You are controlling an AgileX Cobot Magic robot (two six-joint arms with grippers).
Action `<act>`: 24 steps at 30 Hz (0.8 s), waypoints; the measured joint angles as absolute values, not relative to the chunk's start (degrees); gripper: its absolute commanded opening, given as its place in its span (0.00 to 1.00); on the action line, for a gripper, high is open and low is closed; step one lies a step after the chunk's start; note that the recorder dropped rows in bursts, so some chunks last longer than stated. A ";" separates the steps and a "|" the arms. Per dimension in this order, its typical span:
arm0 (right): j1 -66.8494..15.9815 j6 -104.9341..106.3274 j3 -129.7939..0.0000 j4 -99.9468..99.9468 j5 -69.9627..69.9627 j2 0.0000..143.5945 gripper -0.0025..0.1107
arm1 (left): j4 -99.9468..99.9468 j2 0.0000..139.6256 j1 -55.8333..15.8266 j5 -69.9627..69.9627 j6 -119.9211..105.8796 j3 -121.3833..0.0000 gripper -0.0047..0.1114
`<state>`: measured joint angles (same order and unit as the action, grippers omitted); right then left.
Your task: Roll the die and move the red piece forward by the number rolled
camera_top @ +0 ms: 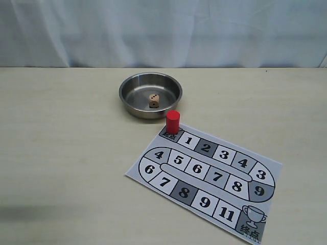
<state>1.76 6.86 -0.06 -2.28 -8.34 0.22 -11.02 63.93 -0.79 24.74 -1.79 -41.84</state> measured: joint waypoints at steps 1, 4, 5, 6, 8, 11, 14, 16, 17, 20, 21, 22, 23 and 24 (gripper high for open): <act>1.76 6.86 -0.06 -2.28 -8.34 0.22 0.06 | -11.15 66.07 -0.79 26.21 -2.25 -43.43 0.05; 1.76 6.86 -0.06 -2.28 -8.34 0.22 0.06 | -11.24 70.93 -1.32 29.92 -4.64 -47.76 0.14; 1.76 6.86 -0.06 -2.28 -8.34 0.22 0.06 | -11.24 72.26 -1.98 30.82 -4.99 -49.15 0.19; 1.76 6.86 -0.06 -2.28 -8.34 0.22 0.06 | -11.16 73.44 -2.87 31.38 -5.16 -50.47 0.24; 1.76 6.86 -0.06 -2.28 -8.34 0.22 0.06 | -11.04 75.40 -5.15 31.95 -5.78 -52.93 0.35; 1.76 6.86 -0.06 -2.28 -8.34 0.22 0.06 | -11.04 77.64 -8.58 32.03 -6.19 -56.13 0.45; 1.76 6.86 -0.06 -2.28 -8.34 0.22 0.06 | -11.04 79.95 -11.89 32.03 -6.19 -59.15 0.47; 1.76 6.86 -0.06 -2.28 -8.34 0.22 0.06 | -11.04 82.03 -13.84 32.03 -6.19 -61.47 0.47; 1.76 6.86 -0.06 -2.28 -8.34 0.22 0.06 | -11.04 83.23 -15.02 32.03 -6.19 -62.62 0.47; 1.76 6.86 -0.06 -2.28 -8.34 0.22 0.06 | -11.04 87.38 -17.48 32.19 -6.19 -66.38 0.47; 1.76 6.86 -0.06 -2.28 -8.34 0.22 0.06 | -11.04 88.61 -18.22 32.61 -6.19 -67.49 0.48; 1.76 6.86 -0.06 -2.28 -8.34 0.22 0.06 | -11.04 89.89 -18.82 32.72 -6.30 -68.60 0.50; 1.76 6.86 -0.06 -2.28 -8.34 0.22 0.06 | -11.04 91.83 -19.64 33.25 -6.82 -70.35 0.52; 1.76 6.86 -0.06 -2.28 -8.34 0.22 0.06 | -11.04 93.15 -20.17 33.53 -7.16 -71.60 0.54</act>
